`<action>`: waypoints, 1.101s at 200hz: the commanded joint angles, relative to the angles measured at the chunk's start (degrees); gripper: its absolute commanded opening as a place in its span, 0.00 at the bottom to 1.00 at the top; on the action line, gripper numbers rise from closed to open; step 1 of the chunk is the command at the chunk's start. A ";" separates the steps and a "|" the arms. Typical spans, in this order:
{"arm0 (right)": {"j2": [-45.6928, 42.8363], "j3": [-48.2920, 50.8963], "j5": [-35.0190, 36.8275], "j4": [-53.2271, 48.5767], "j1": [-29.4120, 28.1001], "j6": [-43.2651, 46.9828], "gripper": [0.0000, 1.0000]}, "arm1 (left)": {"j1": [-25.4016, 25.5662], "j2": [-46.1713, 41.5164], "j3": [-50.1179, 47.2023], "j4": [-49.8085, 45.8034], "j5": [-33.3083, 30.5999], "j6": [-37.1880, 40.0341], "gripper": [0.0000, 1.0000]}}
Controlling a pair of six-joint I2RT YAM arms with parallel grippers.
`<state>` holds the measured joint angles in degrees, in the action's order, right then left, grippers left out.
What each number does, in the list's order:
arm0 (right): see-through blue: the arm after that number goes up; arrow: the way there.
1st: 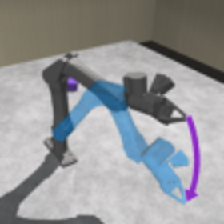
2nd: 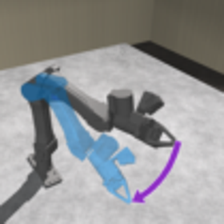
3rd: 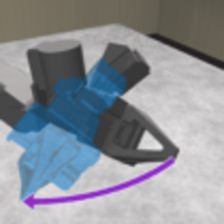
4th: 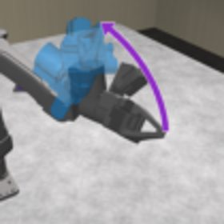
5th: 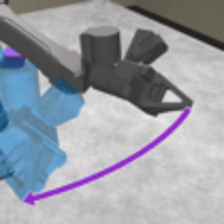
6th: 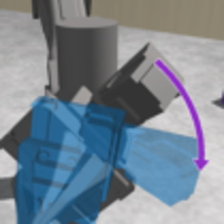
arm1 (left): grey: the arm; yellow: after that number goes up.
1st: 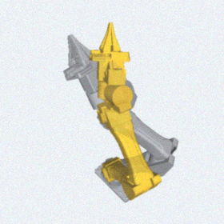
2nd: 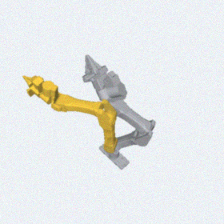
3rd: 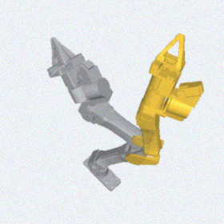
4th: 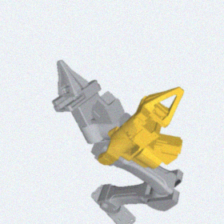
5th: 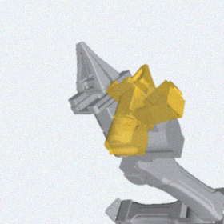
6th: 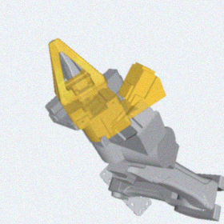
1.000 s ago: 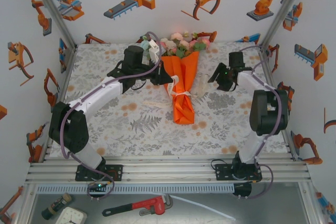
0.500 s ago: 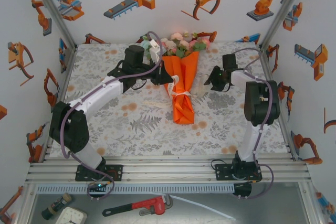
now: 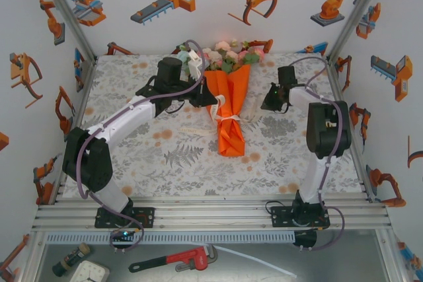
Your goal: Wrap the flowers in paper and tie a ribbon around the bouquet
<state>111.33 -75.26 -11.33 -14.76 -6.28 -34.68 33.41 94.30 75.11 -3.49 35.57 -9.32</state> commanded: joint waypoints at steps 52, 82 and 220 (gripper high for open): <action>-19.71 2.41 6.23 -6.27 -5.06 3.84 0.00 | 0.34 -1.92 -0.05 -0.78 -0.22 1.59 0.00; -19.82 -2.92 -0.23 -8.35 -9.82 5.54 0.00 | 0.34 -2.58 -1.17 0.07 1.42 2.09 0.00; -1.40 -19.34 -6.11 7.56 -23.88 -22.59 0.47 | 0.29 -5.25 -5.29 3.85 0.83 4.76 0.00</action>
<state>113.62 -92.18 -17.10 -9.52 -32.84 -54.28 33.41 90.61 69.89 -0.89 36.40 -5.96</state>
